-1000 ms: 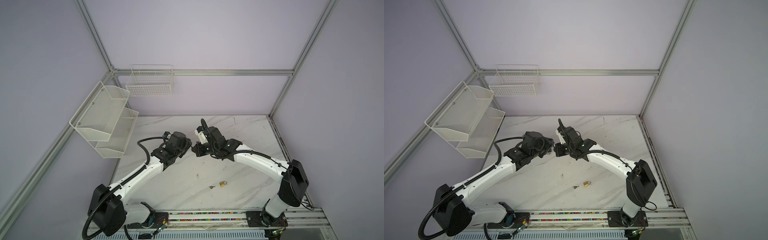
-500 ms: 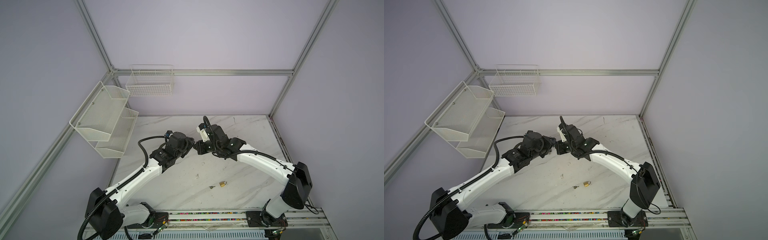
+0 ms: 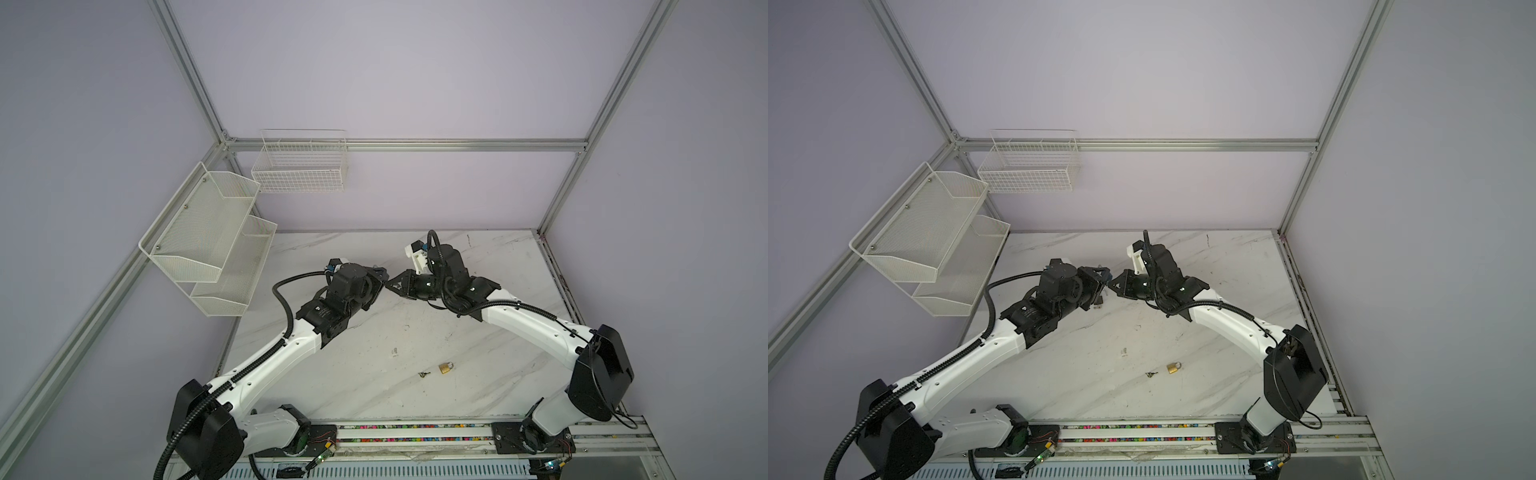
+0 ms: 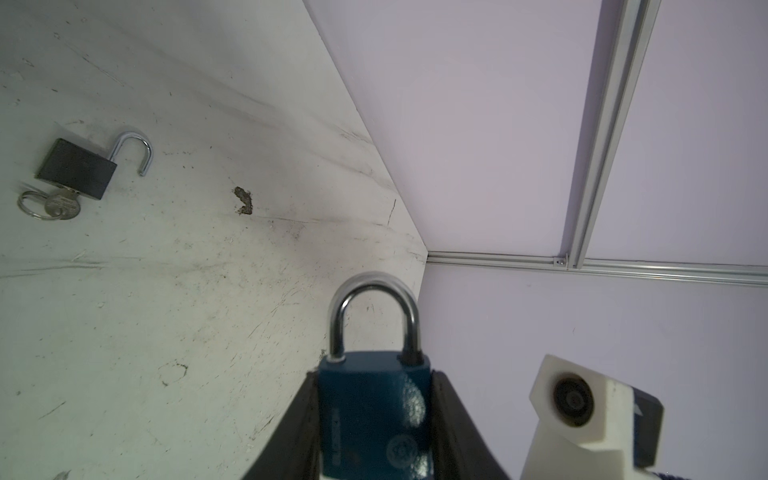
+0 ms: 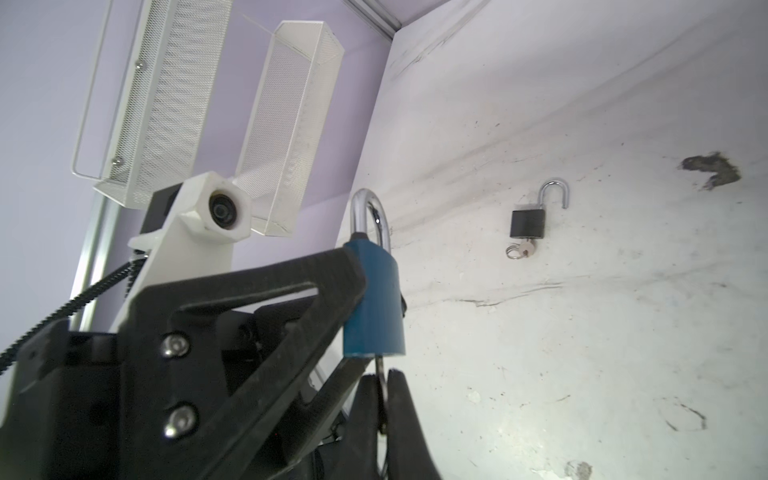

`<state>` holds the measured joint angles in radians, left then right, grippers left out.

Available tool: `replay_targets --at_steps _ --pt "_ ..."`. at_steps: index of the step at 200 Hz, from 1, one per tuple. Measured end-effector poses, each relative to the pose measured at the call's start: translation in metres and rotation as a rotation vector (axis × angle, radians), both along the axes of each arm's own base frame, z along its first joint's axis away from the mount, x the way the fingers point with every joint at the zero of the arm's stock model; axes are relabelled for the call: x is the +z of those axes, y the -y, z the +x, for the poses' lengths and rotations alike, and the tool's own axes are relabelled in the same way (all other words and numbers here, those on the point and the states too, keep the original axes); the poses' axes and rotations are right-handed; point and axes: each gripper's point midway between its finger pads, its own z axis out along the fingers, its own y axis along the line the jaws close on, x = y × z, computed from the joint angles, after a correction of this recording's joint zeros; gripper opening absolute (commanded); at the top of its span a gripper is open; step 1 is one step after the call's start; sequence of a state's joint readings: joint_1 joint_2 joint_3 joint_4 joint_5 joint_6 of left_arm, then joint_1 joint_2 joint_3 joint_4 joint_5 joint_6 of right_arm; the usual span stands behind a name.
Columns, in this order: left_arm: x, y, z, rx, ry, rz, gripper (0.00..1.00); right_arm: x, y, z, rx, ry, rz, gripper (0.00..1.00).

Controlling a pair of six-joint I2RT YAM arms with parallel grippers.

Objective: Unlock with the key

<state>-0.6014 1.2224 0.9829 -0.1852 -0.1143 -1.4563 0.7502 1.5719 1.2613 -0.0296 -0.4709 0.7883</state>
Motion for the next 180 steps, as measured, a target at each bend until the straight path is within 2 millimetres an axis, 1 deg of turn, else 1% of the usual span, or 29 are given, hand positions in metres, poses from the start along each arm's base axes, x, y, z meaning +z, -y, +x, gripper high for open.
replay_targets --at_steps 28,63,106,138,167,180 --pt "0.007 -0.002 0.001 0.007 0.024 -0.017 0.00 0.006 -0.001 -0.001 -0.009 -0.042 0.081 0.00" --pt "0.012 -0.001 0.002 0.004 0.054 -0.048 0.00 0.009 0.002 -0.003 -0.029 -0.062 0.141 0.00" --pt "0.022 -0.004 0.002 0.022 0.102 -0.110 0.00 0.020 0.000 -0.002 -0.040 -0.081 0.245 0.00" --pt "0.025 -0.005 0.003 0.033 0.115 -0.129 0.00 0.023 0.000 -0.002 -0.040 -0.074 0.257 0.00" --pt "0.023 -0.005 0.001 0.025 0.105 -0.116 0.00 0.020 0.003 -0.003 -0.041 -0.036 0.210 0.00" --pt "0.021 -0.006 0.001 0.021 0.104 -0.100 0.00 0.018 0.003 -0.003 -0.040 -0.015 0.177 0.10"
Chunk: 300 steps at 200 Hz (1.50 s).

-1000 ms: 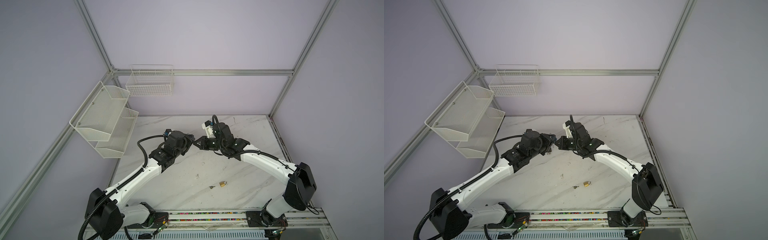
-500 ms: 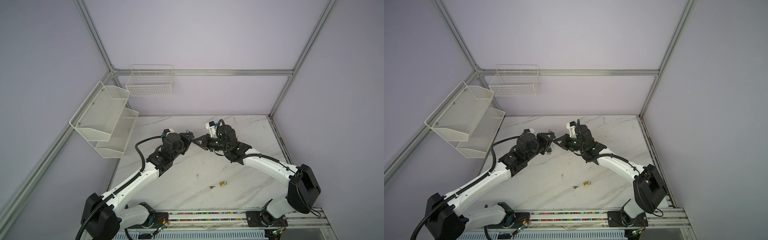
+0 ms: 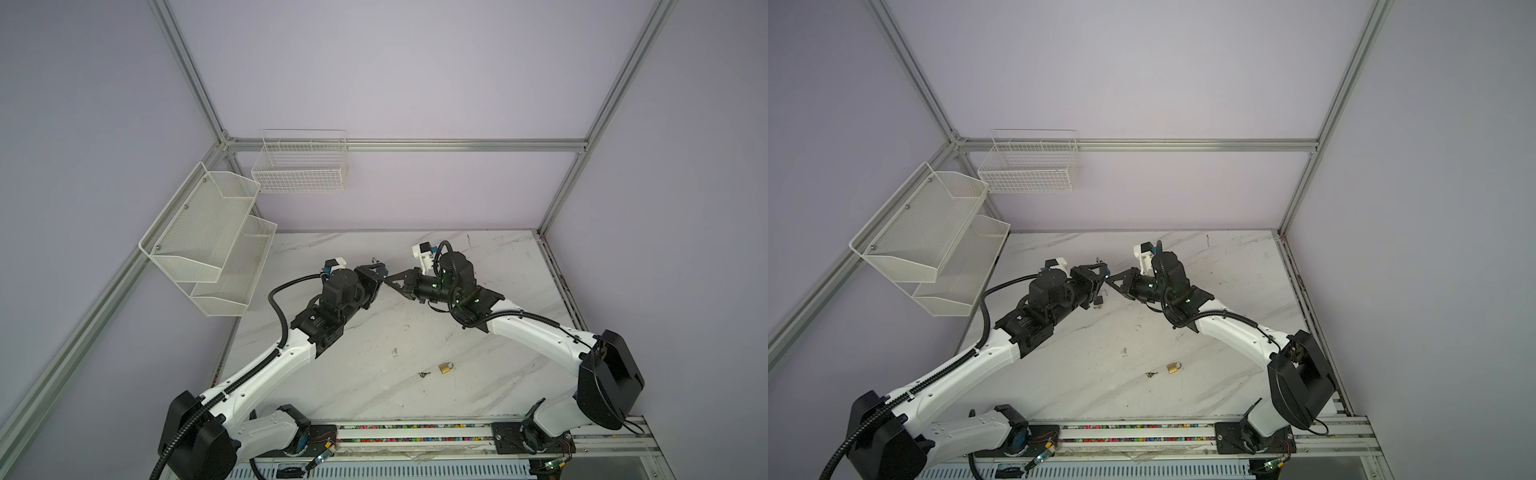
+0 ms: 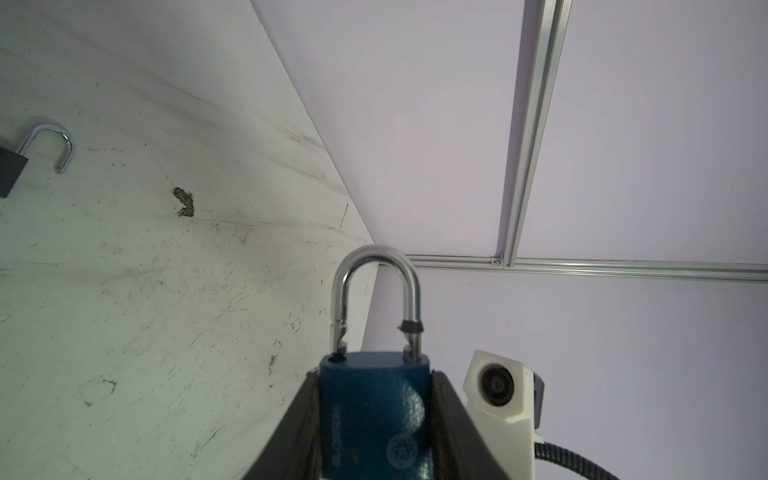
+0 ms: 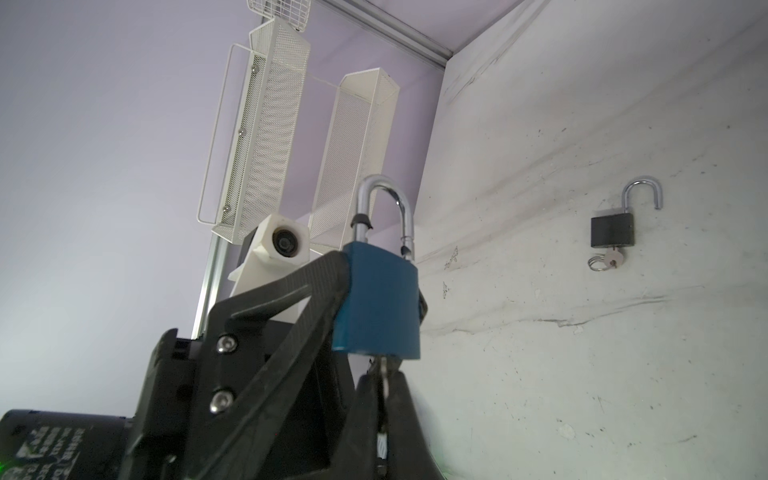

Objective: Unlock with the key

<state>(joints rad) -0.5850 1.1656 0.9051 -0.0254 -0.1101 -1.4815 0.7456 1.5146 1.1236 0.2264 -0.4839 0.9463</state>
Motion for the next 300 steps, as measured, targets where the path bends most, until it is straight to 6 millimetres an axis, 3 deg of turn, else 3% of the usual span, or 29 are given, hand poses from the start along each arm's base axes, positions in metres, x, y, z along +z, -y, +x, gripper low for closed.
replay_targets --at_steps 26,67,139,177,216,249,276,300 --pt "-0.014 -0.005 -0.003 -0.011 -0.039 0.065 0.00 -0.003 0.004 0.003 -0.019 0.058 -0.069 0.29" --pt "-0.046 -0.027 -0.007 -0.032 -0.126 0.250 0.00 0.017 0.023 0.003 -0.069 0.186 -0.134 0.52" --pt "-0.016 -0.028 -0.023 -0.316 0.145 0.711 0.00 0.030 0.069 0.014 -0.143 0.289 -0.299 0.70" --pt "0.014 -0.024 -0.038 -0.394 0.445 0.869 0.00 0.055 0.080 0.012 -0.146 0.355 -0.367 0.72" --pt "-0.009 -0.010 -0.040 -0.502 0.604 1.004 0.00 0.065 0.077 0.016 -0.107 0.367 -0.444 0.72" --pt "-0.025 0.003 -0.045 -0.567 0.691 1.071 0.00 0.044 0.068 0.025 -0.057 0.317 -0.529 0.72" --pt "-0.016 0.013 -0.046 -0.568 0.772 1.096 0.00 0.021 0.058 0.029 -0.014 0.265 -0.592 0.73" --pt "-0.011 0.016 -0.046 -0.559 0.808 1.112 0.00 0.015 0.043 0.025 0.024 0.261 -0.621 0.73"
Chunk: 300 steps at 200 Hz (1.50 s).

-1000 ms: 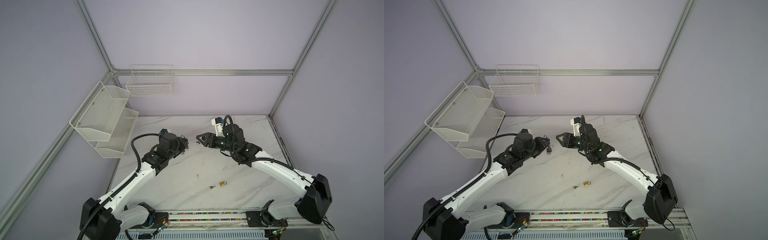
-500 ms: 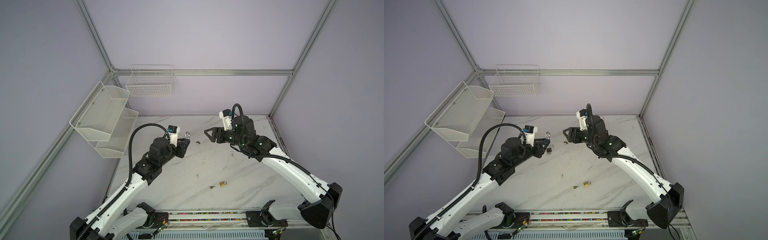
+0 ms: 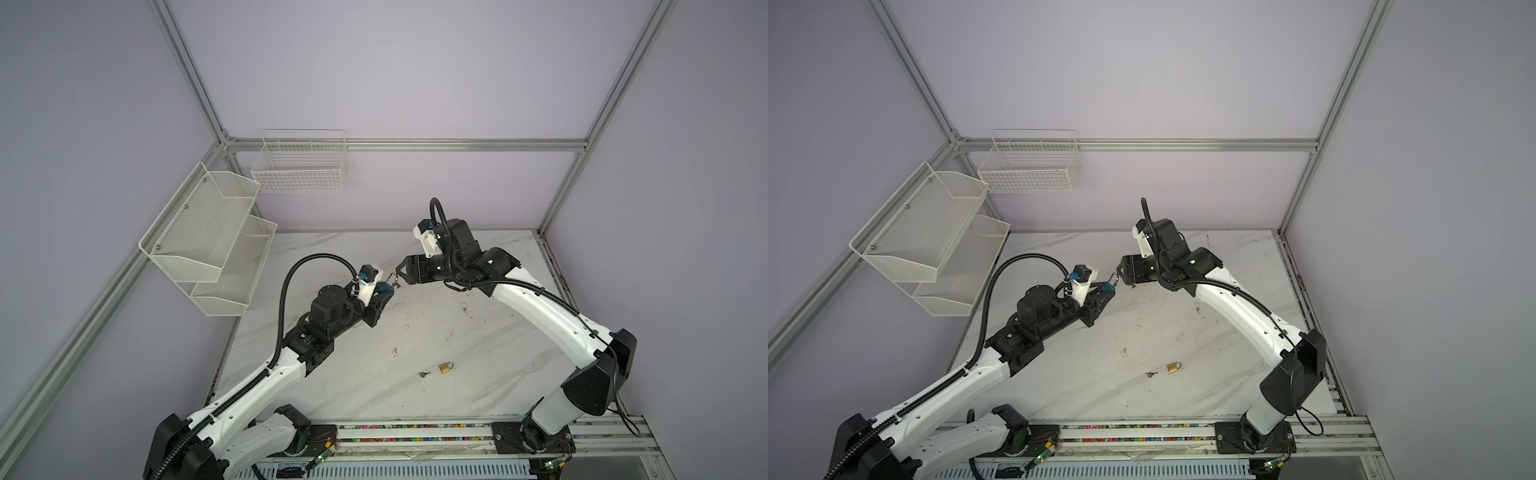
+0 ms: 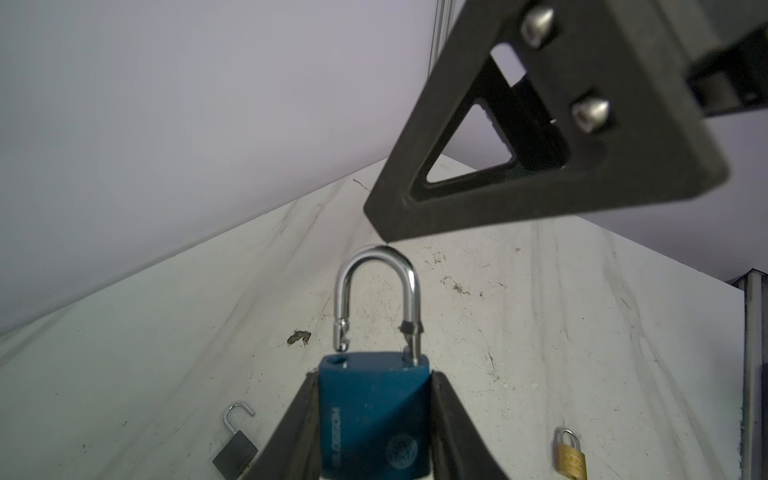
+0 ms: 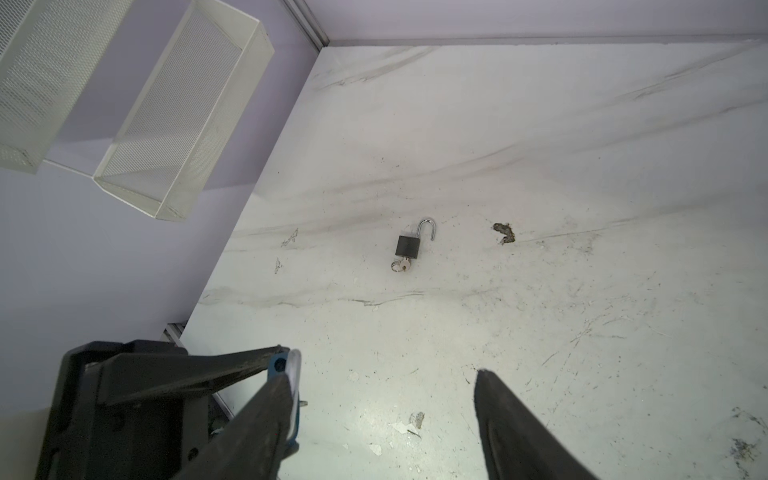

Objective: Unlock with the key

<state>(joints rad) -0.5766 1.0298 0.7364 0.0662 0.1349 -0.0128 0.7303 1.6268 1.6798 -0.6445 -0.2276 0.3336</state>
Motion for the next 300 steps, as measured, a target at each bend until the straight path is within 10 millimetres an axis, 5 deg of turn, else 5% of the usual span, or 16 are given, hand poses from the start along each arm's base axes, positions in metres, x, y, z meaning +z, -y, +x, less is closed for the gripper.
replay_targets --at_steps 39,103,195,300 --pt "0.001 0.003 0.001 -0.002 0.017 0.005 0.00 0.003 -0.014 0.001 0.028 0.021 -0.033 0.73" --pt "0.003 0.005 -0.001 -0.014 0.036 0.019 0.00 -0.017 -0.009 0.008 0.015 -0.003 -0.138 0.75" --pt "-0.003 0.010 -0.007 -0.059 0.042 0.039 0.00 -0.019 0.006 0.023 -0.005 -0.025 -0.217 0.76" --pt "-0.007 0.008 -0.009 -0.060 0.069 0.044 0.00 -0.034 0.017 0.018 0.049 -0.058 -0.252 0.76"
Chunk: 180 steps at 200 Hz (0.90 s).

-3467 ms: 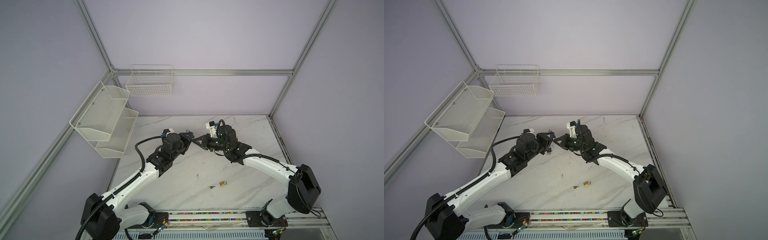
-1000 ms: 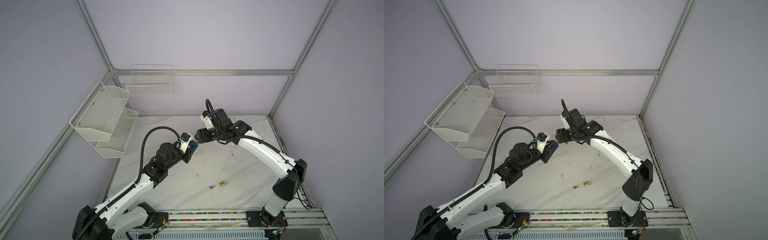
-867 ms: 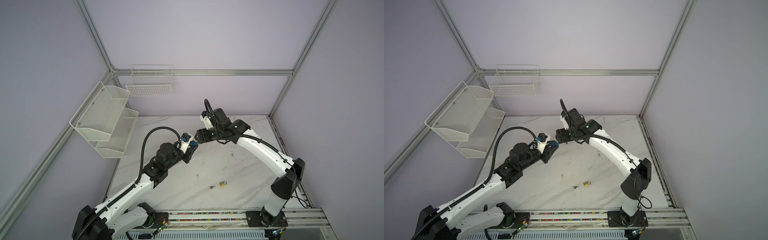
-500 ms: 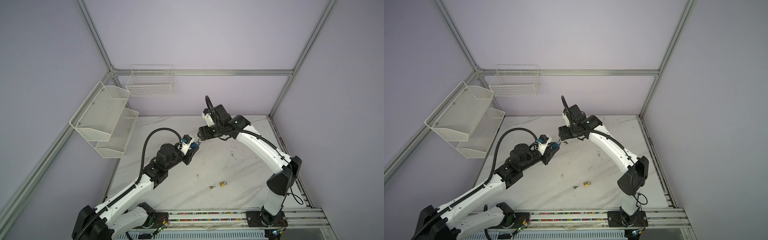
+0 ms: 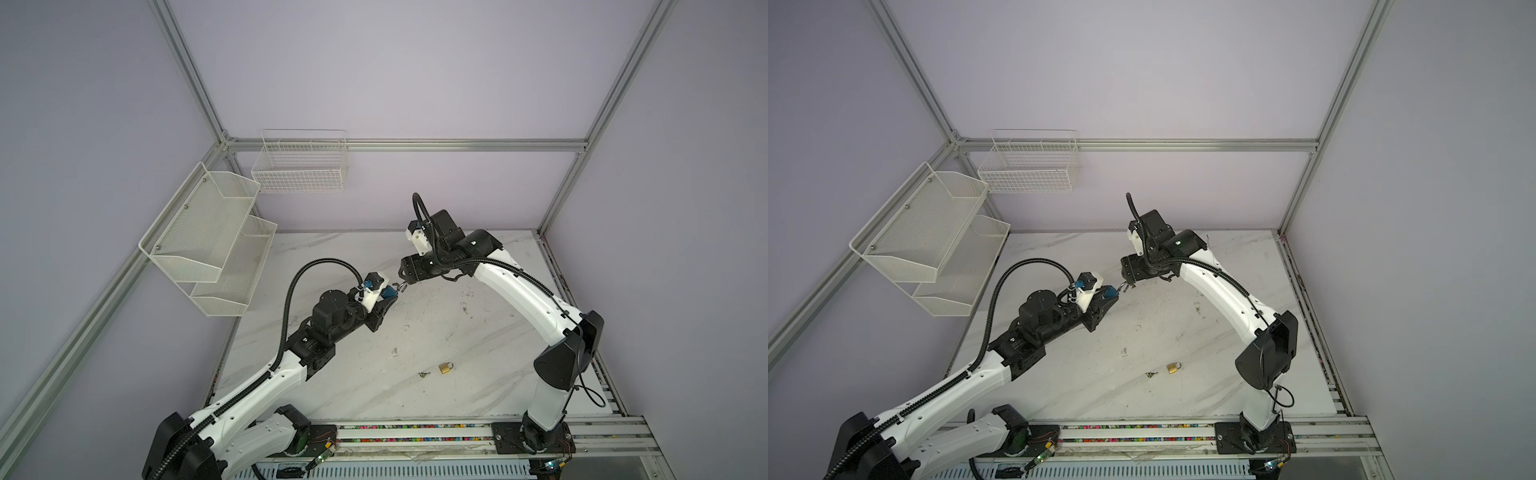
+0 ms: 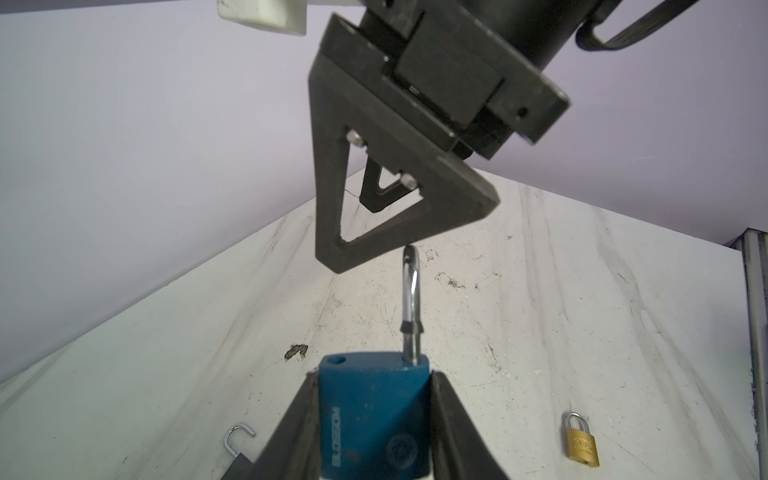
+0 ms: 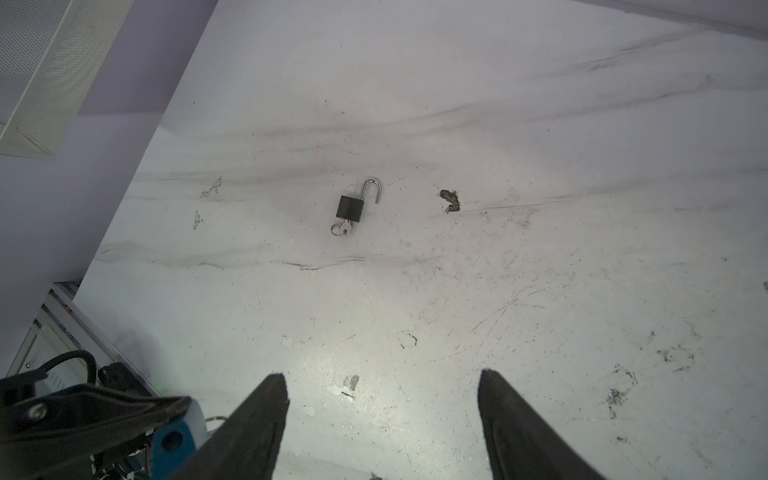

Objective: Unlock with the key

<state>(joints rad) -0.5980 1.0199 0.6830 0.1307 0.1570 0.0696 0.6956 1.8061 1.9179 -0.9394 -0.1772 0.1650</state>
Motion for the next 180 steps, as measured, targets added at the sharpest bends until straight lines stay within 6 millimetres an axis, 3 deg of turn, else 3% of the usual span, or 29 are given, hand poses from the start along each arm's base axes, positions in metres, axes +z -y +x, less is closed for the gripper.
replay_targets --at_steps 32,78,122,141,180 --pt "-0.002 -0.001 0.001 0.006 0.001 -0.006 0.00 -0.008 0.006 -0.010 0.025 -0.029 -0.003 0.76" --pt "0.009 0.002 0.004 0.007 0.042 -0.036 0.00 -0.002 0.007 -0.024 0.060 -0.047 0.033 0.76" --pt "0.002 0.000 0.011 0.040 0.015 -0.041 0.00 0.001 0.016 -0.025 0.035 -0.031 0.028 0.76" --pt "-0.008 -0.003 0.016 0.084 -0.032 -0.047 0.00 -0.003 0.030 -0.018 -0.011 -0.026 0.008 0.77" --pt "-0.044 -0.012 0.029 0.223 -0.209 -0.065 0.00 -0.013 0.078 0.003 -0.190 -0.004 -0.034 0.78"
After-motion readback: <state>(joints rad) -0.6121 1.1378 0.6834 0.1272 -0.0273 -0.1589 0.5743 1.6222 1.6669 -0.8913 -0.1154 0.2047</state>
